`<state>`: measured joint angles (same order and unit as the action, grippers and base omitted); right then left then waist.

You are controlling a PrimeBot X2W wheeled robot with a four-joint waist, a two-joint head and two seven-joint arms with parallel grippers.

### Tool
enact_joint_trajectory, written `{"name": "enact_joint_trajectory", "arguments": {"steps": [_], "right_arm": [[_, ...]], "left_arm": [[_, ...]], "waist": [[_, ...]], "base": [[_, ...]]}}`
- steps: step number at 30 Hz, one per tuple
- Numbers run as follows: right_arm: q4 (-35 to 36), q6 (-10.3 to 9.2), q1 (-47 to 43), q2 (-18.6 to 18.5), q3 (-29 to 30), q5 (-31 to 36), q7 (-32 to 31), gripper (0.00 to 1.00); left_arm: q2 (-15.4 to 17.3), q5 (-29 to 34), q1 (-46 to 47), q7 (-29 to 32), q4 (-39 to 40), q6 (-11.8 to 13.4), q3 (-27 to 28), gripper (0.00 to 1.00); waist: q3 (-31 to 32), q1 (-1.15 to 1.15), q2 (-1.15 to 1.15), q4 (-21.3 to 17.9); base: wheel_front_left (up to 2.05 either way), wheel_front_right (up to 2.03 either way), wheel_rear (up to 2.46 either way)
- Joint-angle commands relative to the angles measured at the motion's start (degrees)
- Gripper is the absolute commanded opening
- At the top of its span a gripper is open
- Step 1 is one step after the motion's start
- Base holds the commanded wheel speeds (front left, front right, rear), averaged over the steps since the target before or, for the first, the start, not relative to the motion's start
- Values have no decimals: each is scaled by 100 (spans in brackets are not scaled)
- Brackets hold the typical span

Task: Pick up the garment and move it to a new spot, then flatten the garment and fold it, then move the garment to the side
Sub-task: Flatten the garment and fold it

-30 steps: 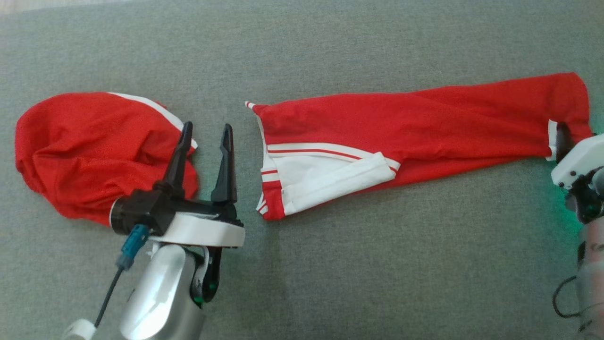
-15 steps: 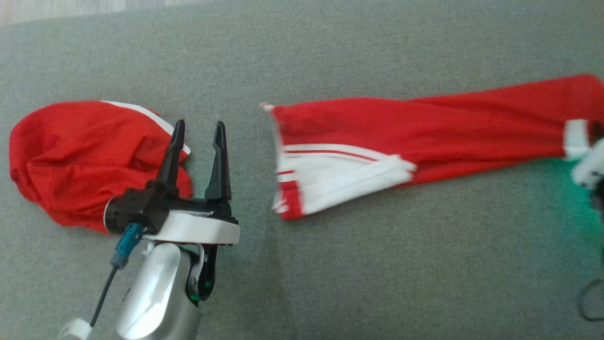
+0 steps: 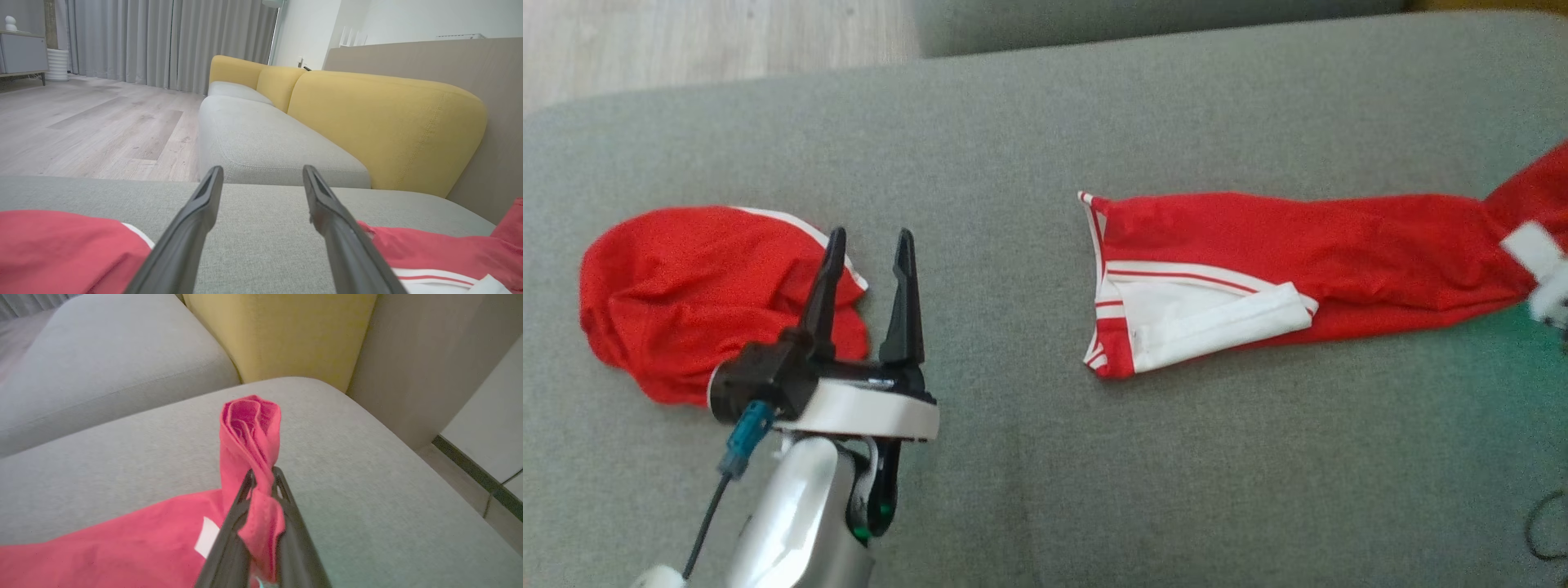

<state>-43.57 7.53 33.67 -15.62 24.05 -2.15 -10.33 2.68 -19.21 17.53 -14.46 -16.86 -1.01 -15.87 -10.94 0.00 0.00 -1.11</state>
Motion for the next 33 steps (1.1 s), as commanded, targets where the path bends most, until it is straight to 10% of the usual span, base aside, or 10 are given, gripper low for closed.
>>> {"name": "enact_joint_trajectory", "arguments": {"steps": [1,16,33], "right_arm": [[279,-4,114,-24,-169,-54,52,0],[1878,-4,-597,1244,-2267,-1069,-230,0],[417,-4,-604,1273,-4270,-2449,856,0]], "left_arm": [[21,-54,33,-53,138,18,150,100],[20,-165,-375,-53,144,70,115,100],[20,-231,-319,-53,98,84,-96,100]], "waist": [[123,0,0,8],[833,0,0,218],[662,0,0,748]], "base": [[0,0,0],[0,0,0],[0,0,0]]}}
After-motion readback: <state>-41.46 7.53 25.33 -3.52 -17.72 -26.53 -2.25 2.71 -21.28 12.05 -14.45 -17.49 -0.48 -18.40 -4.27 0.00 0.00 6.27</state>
